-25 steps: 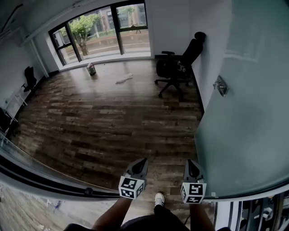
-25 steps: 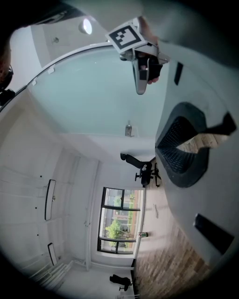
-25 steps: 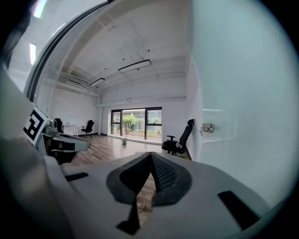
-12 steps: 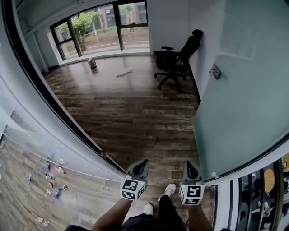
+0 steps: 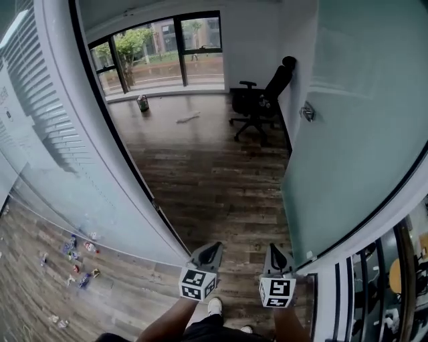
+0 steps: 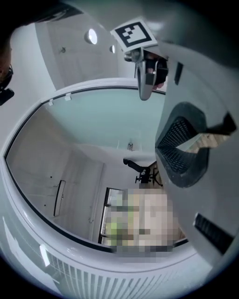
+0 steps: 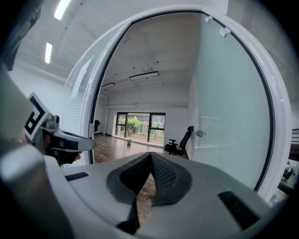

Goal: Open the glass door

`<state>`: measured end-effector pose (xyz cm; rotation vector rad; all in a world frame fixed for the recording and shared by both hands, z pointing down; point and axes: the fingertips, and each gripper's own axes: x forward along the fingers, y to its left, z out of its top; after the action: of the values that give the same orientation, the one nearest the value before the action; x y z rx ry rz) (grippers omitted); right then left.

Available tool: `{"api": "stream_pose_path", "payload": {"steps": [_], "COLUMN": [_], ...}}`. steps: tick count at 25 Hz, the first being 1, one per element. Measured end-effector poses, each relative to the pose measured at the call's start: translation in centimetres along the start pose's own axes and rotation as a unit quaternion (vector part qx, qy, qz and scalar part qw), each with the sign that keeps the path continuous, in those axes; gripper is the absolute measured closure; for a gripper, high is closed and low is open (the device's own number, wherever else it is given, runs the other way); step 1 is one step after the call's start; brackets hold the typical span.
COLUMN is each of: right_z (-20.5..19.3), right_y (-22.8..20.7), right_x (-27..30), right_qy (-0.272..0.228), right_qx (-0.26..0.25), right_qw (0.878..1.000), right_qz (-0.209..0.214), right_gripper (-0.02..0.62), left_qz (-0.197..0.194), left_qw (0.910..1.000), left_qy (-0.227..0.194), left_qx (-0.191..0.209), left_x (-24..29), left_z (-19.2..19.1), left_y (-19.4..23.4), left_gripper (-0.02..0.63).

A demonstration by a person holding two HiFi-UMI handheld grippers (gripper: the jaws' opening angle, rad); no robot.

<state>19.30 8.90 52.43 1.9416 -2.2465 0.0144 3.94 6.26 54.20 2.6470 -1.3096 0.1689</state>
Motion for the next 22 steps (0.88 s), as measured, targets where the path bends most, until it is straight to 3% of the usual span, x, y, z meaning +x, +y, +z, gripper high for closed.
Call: {"api": "stream_pose_path", "payload": {"steps": [7,14,22], "right_z": [-1.9,-3.6,-4.2], "right_y": [-2.0,-3.0,-3.0], "right_x": [-10.4,-17.9,-21.2], "right_qy": [0.013,0.016,0.016], "right_qx": [-0.008,0.0,0.023], "right_qw": [1.0,1.0,0.999], "right_qz": [0.015,0.024,0.019], "right_gripper": [0.58,0.58,0.58], "left_qz": [-0.004,0.022,0.03], "left_qw": [0.9988,0.9997,0.9995], "left_qy": [0.005,0.001,0.008], "left_qx": [-0.048,-0.015,0.002], "left_x": [-4.8,-9.6,-13.5], "left_z": [-2.5,-3.1,-3.5], "left_y": [-9.4,-15.3,-17.9], "left_gripper": [0.609,0.609,0.609]}}
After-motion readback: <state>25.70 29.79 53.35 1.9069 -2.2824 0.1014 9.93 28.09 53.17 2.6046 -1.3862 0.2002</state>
